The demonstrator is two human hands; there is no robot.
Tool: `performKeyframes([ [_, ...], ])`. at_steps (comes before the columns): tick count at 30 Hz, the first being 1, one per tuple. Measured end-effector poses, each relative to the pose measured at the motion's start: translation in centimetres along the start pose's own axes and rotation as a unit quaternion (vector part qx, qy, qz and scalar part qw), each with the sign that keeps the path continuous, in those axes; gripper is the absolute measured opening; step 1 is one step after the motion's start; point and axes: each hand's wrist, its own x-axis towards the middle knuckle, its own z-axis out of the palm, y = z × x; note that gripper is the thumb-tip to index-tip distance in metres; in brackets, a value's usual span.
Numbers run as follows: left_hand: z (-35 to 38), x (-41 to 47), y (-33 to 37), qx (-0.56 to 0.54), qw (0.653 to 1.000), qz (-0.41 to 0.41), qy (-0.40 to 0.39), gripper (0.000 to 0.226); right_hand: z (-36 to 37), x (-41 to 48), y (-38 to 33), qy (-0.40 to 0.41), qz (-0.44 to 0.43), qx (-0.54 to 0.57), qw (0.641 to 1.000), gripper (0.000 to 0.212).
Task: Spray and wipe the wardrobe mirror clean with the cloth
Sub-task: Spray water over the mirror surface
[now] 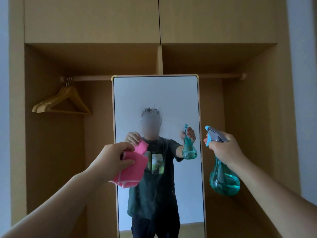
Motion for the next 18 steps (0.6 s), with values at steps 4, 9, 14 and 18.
performKeyframes([
  [4, 0.2, -0.3, -0.3, 0.007, 1.000, -0.001, -0.001, 0.027, 0.4, -0.8, 1.2, -0.008, 0.014, -0.007, 1.000, 0.018],
  [9, 0.5, -1.0, -0.7, 0.011, 1.000, 0.002, -0.005, 0.030, 0.5, -2.0, 2.6, -0.016, 0.021, -0.014, 1.000, 0.018],
  [14, 0.7, -1.5, -1.2, 0.007, 1.000, -0.003, -0.009, 0.031, 0.5, -2.9, 3.5, -0.024, 0.030, -0.013, 0.999, 0.015],
  [18, 1.0, -1.8, -1.3, 0.006, 1.000, -0.003, -0.010, 0.030, 0.5, -3.3, 4.2, -0.022, 0.035, -0.020, 0.999, 0.010],
])
